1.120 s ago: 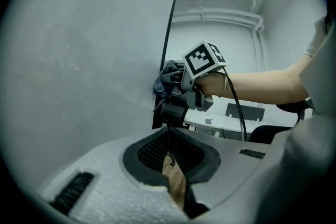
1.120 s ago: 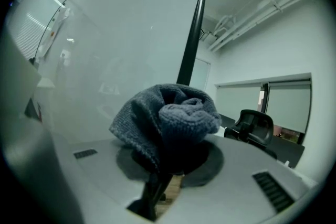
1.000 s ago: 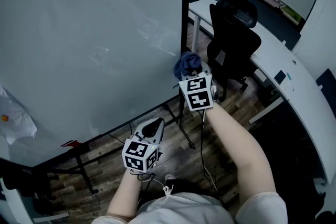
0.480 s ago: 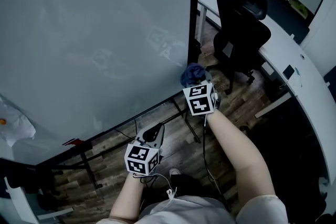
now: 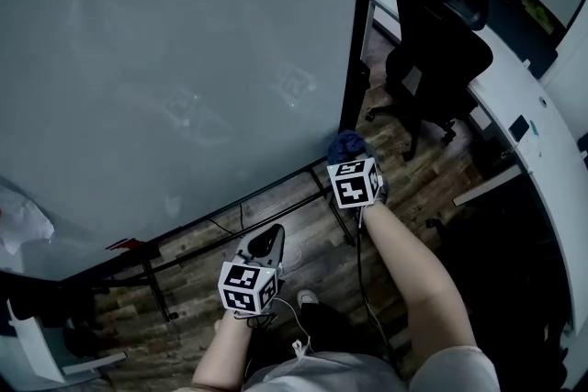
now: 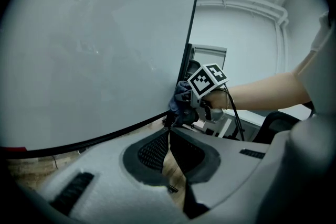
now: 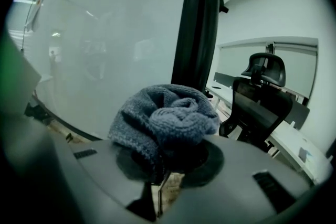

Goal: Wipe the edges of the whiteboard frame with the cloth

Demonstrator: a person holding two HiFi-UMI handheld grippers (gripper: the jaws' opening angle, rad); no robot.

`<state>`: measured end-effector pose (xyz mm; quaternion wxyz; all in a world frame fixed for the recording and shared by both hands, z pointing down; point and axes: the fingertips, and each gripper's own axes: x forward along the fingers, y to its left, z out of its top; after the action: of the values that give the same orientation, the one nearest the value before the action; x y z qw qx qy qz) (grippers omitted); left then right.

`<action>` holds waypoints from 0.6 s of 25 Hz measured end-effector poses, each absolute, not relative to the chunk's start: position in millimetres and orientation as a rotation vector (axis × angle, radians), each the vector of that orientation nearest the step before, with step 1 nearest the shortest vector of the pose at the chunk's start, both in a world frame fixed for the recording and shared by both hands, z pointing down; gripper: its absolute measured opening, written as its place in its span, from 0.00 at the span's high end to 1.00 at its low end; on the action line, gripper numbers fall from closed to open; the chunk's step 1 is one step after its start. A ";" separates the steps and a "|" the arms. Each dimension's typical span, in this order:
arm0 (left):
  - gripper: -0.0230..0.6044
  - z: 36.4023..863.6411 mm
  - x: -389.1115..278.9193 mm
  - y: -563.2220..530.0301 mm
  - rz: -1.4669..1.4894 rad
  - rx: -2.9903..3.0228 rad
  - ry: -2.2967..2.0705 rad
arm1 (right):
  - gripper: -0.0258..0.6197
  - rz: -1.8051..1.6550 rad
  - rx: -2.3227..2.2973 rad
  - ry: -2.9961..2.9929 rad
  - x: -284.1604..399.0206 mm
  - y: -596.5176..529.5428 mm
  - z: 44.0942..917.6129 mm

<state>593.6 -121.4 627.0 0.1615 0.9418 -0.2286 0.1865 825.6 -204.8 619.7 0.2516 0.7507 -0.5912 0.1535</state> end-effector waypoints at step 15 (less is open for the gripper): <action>0.92 669.7 558.8 -127.3 0.560 2.575 -0.728 | 0.84 0.583 2.085 -1.533 824.1 -204.9 679.0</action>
<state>558.8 -127.3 669.7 0.2023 0.9224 -0.2607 0.2005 824.1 -204.9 679.0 0.2419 0.7627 -0.5607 0.2131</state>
